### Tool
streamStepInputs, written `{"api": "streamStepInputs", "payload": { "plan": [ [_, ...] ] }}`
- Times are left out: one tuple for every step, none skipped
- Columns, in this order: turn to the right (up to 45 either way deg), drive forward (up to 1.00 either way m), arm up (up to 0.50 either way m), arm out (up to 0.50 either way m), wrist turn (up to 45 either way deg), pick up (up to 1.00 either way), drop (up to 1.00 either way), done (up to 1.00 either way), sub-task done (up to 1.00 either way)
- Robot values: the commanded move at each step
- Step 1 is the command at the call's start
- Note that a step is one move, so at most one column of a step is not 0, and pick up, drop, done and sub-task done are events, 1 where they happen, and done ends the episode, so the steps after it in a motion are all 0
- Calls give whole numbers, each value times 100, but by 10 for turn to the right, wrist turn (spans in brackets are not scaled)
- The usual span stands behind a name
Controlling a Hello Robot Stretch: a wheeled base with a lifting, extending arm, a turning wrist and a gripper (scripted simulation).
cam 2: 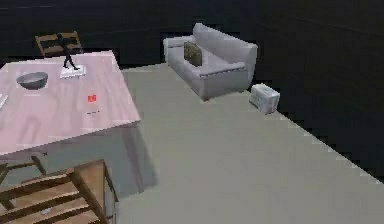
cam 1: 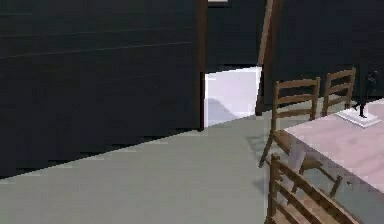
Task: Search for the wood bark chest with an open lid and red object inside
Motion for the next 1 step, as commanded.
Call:
{"api": "streamStepInputs", "payload": {
  "plan": [
    [0,75,0,0,0,0,0,0,0]
  ]
}}
